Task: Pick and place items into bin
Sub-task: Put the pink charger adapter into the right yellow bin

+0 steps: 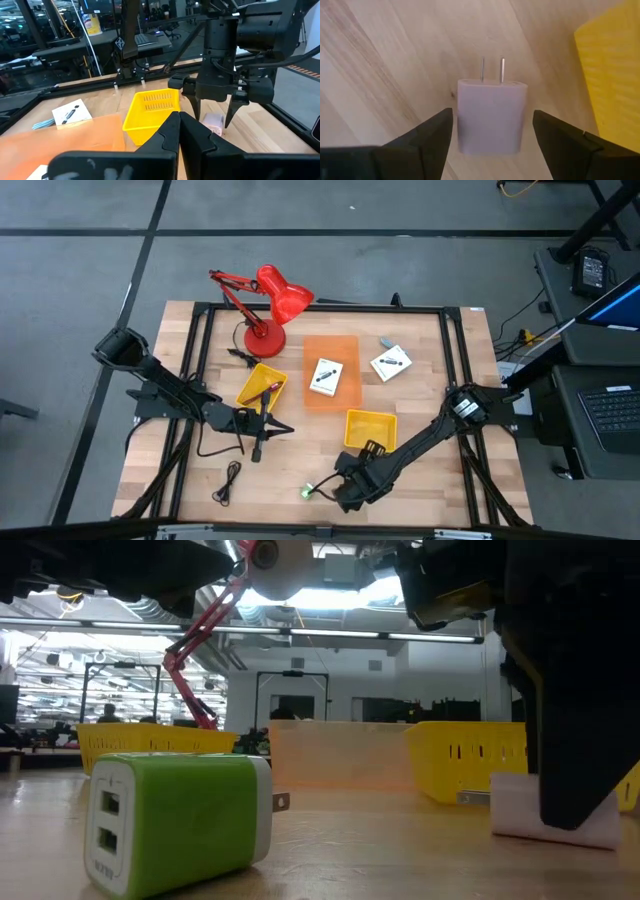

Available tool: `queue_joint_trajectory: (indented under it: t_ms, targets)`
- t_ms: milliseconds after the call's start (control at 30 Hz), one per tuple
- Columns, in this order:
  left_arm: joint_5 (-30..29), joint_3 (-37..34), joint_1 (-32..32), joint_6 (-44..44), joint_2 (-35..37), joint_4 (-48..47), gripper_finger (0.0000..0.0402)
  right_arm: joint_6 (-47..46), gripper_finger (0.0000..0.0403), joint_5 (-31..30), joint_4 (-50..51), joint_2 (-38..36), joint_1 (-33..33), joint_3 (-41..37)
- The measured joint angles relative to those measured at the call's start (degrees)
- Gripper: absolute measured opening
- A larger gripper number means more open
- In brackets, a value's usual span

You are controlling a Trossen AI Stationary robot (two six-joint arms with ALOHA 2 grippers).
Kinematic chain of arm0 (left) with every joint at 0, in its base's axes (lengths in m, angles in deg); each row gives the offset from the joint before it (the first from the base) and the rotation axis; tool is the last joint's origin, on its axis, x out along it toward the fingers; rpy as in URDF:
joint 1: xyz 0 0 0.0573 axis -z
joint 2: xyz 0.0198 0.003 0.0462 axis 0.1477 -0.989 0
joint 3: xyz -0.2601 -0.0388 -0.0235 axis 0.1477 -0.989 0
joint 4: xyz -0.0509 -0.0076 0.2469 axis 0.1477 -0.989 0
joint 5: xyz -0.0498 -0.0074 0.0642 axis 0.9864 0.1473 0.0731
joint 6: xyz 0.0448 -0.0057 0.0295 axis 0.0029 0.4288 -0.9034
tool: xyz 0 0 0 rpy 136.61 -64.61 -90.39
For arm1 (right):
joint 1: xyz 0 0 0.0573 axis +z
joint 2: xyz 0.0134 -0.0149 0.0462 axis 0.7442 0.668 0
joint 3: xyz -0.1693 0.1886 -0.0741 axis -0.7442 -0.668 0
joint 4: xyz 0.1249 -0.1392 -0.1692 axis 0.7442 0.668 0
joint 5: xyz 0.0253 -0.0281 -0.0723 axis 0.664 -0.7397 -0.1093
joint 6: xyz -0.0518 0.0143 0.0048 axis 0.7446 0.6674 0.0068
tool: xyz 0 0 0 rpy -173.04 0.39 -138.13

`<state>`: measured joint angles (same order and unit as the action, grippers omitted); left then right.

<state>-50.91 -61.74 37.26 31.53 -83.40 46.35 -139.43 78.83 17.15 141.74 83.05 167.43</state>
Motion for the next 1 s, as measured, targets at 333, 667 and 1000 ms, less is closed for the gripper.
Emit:
queue_joint_trajectory:
  t_ms: [333, 667, 1000]
  targets:
    - [-0.02, 0.0, -0.01, 0.0, 0.0, 0.0, 0.0004, 1.42, 0.0255, -0.56, -0.26, 0.16, 0.01, 0.0]
    - [-0.04, 0.0, 0.01, -0.02, 0.0, 0.01, 0.0004, 1.82, 0.0148, -0.88, 0.63, 0.07, 0.02, 0.04]
    - [-0.04, 0.0, 0.0, -0.02, 0.0, 0.0, 0.0004, 2.01, 0.0148, 0.57, 0.79, 0.03, 0.02, 0.07]
